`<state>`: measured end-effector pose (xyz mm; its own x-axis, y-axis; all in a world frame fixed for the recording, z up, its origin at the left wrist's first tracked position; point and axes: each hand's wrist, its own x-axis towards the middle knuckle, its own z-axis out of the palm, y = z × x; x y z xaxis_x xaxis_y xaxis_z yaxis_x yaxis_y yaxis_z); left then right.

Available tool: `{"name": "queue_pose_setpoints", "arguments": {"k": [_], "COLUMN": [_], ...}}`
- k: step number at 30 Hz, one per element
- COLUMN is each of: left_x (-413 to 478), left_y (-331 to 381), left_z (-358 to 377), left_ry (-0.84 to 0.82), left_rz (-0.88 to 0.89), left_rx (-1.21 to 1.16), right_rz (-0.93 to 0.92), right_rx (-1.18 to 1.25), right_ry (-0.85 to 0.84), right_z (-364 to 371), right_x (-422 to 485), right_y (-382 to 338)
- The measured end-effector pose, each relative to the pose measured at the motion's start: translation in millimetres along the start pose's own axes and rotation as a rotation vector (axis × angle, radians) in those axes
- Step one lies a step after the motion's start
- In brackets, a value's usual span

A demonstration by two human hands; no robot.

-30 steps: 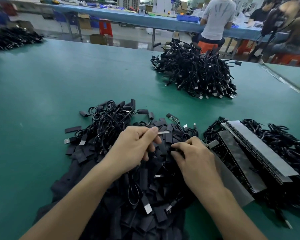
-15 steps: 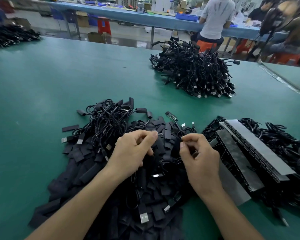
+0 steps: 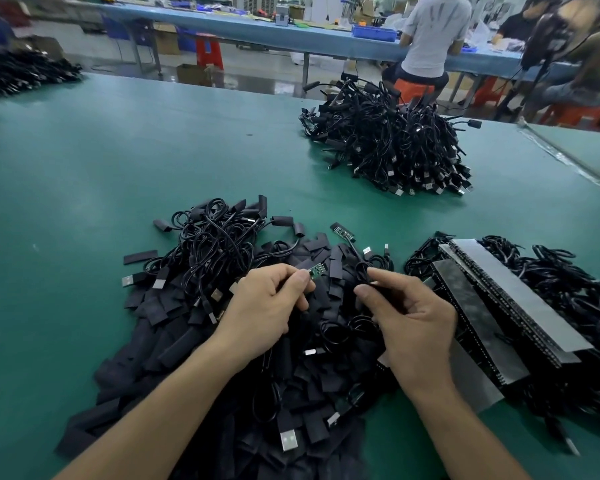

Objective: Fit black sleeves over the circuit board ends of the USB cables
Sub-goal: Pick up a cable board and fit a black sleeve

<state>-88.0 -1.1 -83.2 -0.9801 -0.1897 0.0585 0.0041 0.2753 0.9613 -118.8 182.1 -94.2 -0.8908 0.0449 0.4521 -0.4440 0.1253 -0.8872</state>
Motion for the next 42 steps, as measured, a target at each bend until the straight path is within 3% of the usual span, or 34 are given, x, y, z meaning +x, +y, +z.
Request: {"name": "queue_pose_setpoints", "arguments": {"k": [5,9,14,21,24,30,36,39,42], "left_x": [1,0,-2,-1,-1,-1,-1,-1,-1], "left_y": [0,2,1,-1,0,3,1,-4,-3], "left_z": [-1,0,1,0,0,0,-1,-1,-1], "left_ry": [-0.013,-0.049,-0.174,-0.177,-0.181,-0.145,-0.108,-0.027,0.032], "left_rz": [-0.005,0.007,0.049,0.086,0.038,0.006,0.003,0.023,0.039], "left_rx": [-0.031,-0.100,-0.187,-0.196,-0.228,-0.242,-0.160,-0.075,0.008], "right_rz": [-0.173,-0.336,-0.206,-0.119,-0.130,-0.324,-0.272,-0.150,-0.090], "right_rx": [-0.072,-0.214,-0.172,-0.106,-0.212,-0.436,-0.444,-0.462,-0.636], "right_ry": [0.077,-0.067,-0.205,-0.301,-0.323,-0.294,-0.306,-0.259,-0.311], "right_z": [-4,0,1,1,1,3,4,6,11], "right_x": [0,-3,-3,-3,-3,-4,-3,-1,6], "right_y": [-1,-3,-3,-6,-5,-2,-9,-11,-13]}}
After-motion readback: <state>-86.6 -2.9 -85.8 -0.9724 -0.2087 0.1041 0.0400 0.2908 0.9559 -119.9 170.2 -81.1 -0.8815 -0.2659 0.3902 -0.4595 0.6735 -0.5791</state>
